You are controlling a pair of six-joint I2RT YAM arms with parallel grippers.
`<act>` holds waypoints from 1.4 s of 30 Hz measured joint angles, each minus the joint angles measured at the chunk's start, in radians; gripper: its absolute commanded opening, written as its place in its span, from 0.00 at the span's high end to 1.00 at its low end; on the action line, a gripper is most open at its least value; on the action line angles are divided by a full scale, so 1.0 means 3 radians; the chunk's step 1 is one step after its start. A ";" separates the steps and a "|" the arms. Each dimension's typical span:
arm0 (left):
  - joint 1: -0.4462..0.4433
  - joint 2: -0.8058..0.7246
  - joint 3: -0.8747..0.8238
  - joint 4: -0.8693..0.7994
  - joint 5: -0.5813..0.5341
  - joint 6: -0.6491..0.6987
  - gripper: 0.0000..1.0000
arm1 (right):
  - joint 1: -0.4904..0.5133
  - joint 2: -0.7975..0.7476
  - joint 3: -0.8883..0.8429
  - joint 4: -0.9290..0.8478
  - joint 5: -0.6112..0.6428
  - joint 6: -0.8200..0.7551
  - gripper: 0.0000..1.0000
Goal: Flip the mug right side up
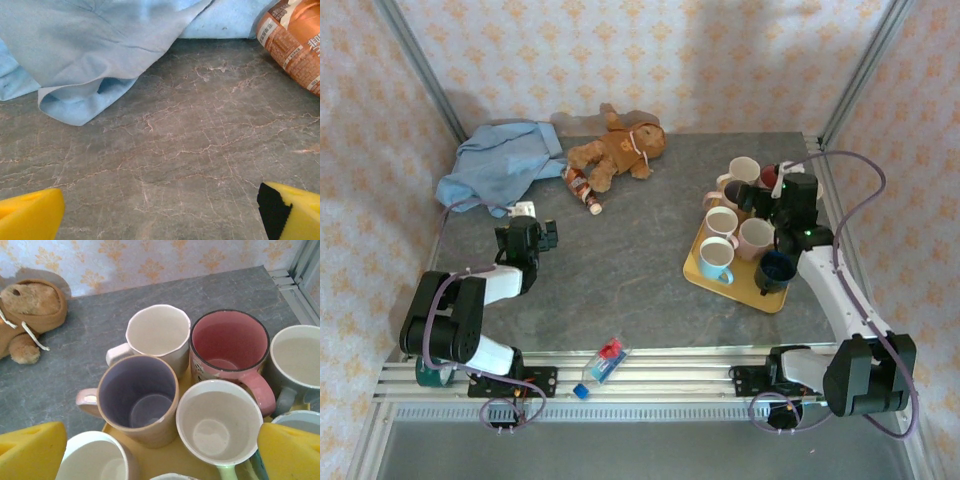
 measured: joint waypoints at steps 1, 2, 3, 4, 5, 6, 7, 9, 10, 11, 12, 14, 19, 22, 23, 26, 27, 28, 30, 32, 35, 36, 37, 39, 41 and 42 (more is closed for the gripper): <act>0.0000 0.0019 -0.0048 0.0104 0.0000 0.0000 0.00 | 0.0000 -0.0005 -0.0057 0.0048 0.0000 -0.0022 0.03; 0.0000 0.0034 -0.0088 0.0165 0.0000 0.0001 0.00 | 0.0000 -0.0009 -0.0116 0.0089 0.0000 -0.0045 0.03; 0.0000 0.0048 -0.0109 0.0212 0.0001 0.0001 0.00 | 0.0000 -0.0009 -0.0155 0.0109 0.0000 -0.0065 0.03; 0.0000 0.0057 -0.0126 0.0253 0.0000 0.0000 0.00 | 0.0000 -0.0009 -0.0207 0.0144 -0.0001 -0.0088 0.03; 0.0000 0.0060 -0.0130 0.0278 0.0000 0.0001 0.00 | 0.0000 -0.0009 -0.0253 0.0178 -0.0001 -0.0111 0.03; 0.0000 0.0060 -0.0130 0.0310 0.0000 0.0001 0.00 | 0.0000 -0.0009 -0.0300 0.0229 -0.0001 -0.0126 0.03; 0.0000 0.0060 -0.0130 0.0351 0.0000 0.0001 0.00 | 0.0000 -0.0009 -0.0367 0.0320 -0.0003 -0.0148 0.03; 0.0000 0.0060 -0.0130 0.0402 0.0000 0.0001 0.00 | -0.0009 -0.0009 -0.0520 0.0496 -0.0006 -0.0167 0.03; 0.0000 0.0060 -0.0130 0.0421 0.0000 0.0001 0.00 | -0.0020 -0.0009 -0.0618 0.0599 -0.0011 -0.0178 0.03; 0.0000 0.0060 -0.0130 0.0431 0.0000 0.0001 0.00 | -0.0033 -0.0009 -0.0696 0.0659 -0.0013 -0.0188 0.03; 0.0000 0.0060 -0.0130 0.0441 0.0000 0.0001 0.00 | -0.0045 -0.0009 -0.0757 0.0701 -0.0011 -0.0193 0.03; 0.0000 0.0060 -0.0130 0.0455 0.0000 0.0001 0.00 | -0.0060 -0.0008 -0.0860 0.0795 -0.0010 -0.0209 0.03; 0.0000 0.0060 -0.0130 0.0463 0.0000 0.0001 0.00 | -0.0064 -0.0008 -0.0907 0.1024 0.0015 -0.0214 0.03; 0.0000 0.0060 -0.0130 0.0464 0.0000 0.0001 0.00 | -0.0065 -0.0008 -0.0970 0.1241 0.0047 -0.0215 0.04; 0.0000 0.0060 -0.0130 0.0464 0.0000 0.0001 0.00 | -0.0065 -0.0008 -0.1019 0.1308 0.0064 -0.0216 0.04; 0.0000 0.0060 -0.0130 0.0464 0.0000 0.0001 0.00 | -0.0065 0.0006 -0.1129 0.1409 0.0089 -0.0228 0.05; 0.0000 0.0060 -0.0130 0.0464 0.0000 0.0001 0.00 | -0.0065 0.0011 -0.1160 0.1436 0.0090 -0.0228 0.05; 0.0000 0.0060 -0.0130 0.0464 0.0000 0.0001 0.00 | -0.0065 0.0011 -0.1199 0.1472 0.0102 -0.0234 0.05; 0.0000 0.0060 -0.0130 0.0464 0.0000 0.0001 0.00 | -0.0065 0.0011 -0.1264 0.1567 0.0117 -0.0239 0.05; 0.0000 0.0060 -0.0130 0.0464 0.0000 0.0001 0.00 | -0.0065 0.0011 -0.1314 0.1634 0.0135 -0.0251 0.05; 0.0000 0.0060 -0.0130 0.0465 0.0000 0.0001 0.00 | -0.0065 0.0015 -0.1363 0.1740 0.0139 -0.0251 0.05; 0.0000 0.0060 -0.0130 0.0465 0.0000 0.0001 0.00 | -0.0065 0.0029 -0.1376 0.1794 0.0139 -0.0251 0.05; 0.0000 0.0060 -0.0130 0.0465 0.0000 0.0001 0.00 | -0.0065 0.0061 -0.1386 0.1854 0.0139 -0.0251 0.05; 0.0000 0.0060 -0.0130 0.0465 0.0000 0.0001 0.00 | -0.0065 0.0153 -0.1403 0.1965 0.0139 -0.0251 0.07; 0.0000 0.0060 -0.0130 0.0465 0.0000 0.0001 0.00 | -0.0085 0.0268 -0.1434 0.2104 0.0104 -0.0244 0.08; 0.0000 0.0060 -0.0130 0.0465 0.0000 0.0001 0.00 | -0.0107 0.0318 -0.1451 0.2202 0.0069 -0.0233 0.08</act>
